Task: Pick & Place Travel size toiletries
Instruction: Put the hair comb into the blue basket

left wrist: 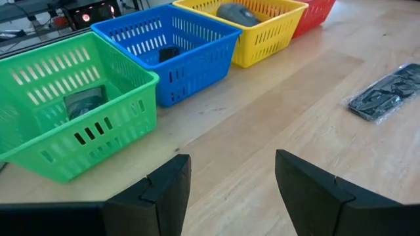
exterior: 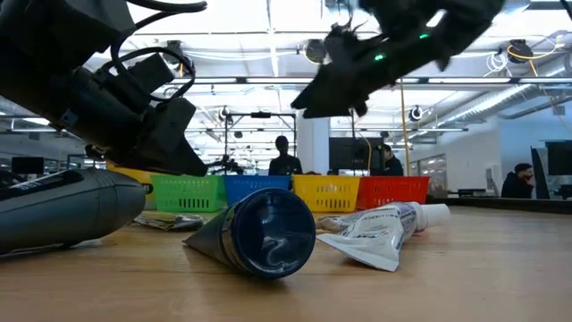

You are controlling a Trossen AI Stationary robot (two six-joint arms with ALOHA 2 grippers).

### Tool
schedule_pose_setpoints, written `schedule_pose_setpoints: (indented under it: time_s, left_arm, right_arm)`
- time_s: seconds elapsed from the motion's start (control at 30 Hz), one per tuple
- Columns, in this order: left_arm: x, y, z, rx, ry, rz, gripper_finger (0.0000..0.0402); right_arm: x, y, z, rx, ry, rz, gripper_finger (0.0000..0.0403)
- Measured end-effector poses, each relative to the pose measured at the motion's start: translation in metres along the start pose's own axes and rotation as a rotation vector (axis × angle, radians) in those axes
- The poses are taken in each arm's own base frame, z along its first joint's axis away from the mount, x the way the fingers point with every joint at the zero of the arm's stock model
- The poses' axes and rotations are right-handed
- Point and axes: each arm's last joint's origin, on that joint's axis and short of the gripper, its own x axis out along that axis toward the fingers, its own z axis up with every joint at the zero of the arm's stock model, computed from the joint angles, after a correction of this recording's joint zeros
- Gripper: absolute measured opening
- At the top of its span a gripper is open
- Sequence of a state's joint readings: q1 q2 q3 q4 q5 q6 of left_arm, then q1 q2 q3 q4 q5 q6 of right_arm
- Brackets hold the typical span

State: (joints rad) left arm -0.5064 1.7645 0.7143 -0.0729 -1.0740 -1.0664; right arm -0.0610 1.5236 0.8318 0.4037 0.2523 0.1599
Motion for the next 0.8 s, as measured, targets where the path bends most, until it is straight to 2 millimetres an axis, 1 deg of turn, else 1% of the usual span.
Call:
schedule_pose_setpoints:
  time_s: [0.1, 0.2, 0.3, 0.37, 0.43, 0.53, 0.63, 0.7, 0.77, 0.8]
  left_arm:
    - [0.0, -0.001, 0.0, 0.011, 0.0, -0.004, 0.0218]
    - [0.002, -0.003, 0.002, 0.023, 0.005, -0.023, 0.0218]
    - [0.01, -0.006, 0.006, 0.056, 0.084, -0.091, 0.0218]
    - [0.014, -0.007, 0.012, 0.106, 0.179, -0.162, 0.0218]
    - [0.015, -0.011, 0.027, 0.14, 0.236, -0.249, 0.0218]
    - [0.007, -0.016, 0.051, 0.208, 0.255, -0.322, 0.0218]
    - [-0.005, -0.021, 0.073, 0.288, 0.267, -0.337, 0.0218]
    - [-0.015, -0.023, 0.082, 0.345, 0.288, -0.352, 0.0218]
    - [-0.02, -0.024, 0.087, 0.408, 0.314, -0.399, 0.0218]
    - [-0.021, -0.025, 0.085, 0.44, 0.333, -0.432, 0.0218]
  right_arm:
    - [-0.012, 0.028, -0.02, -0.058, 0.006, 0.119, 0.0235]
    - [-0.026, 0.052, -0.049, -0.095, 0.009, 0.223, 0.0235]
    - [-0.041, 0.066, -0.08, -0.112, 0.003, 0.274, 0.0235]
    - [-0.049, 0.07, -0.095, -0.096, -0.036, 0.26, 0.0235]
    - [-0.058, 0.072, -0.107, -0.086, -0.069, 0.231, 0.0235]
    - [-0.067, 0.07, -0.121, -0.084, -0.098, 0.186, 0.0235]
    - [-0.072, 0.069, -0.129, -0.053, -0.114, 0.18, 0.0235]
    - [-0.073, 0.068, -0.133, -0.057, -0.105, 0.183, 0.0235]
    - [-0.072, 0.068, -0.135, -0.064, -0.095, 0.177, 0.0235]
    - [-0.071, 0.067, -0.135, -0.065, -0.094, 0.174, 0.0235]
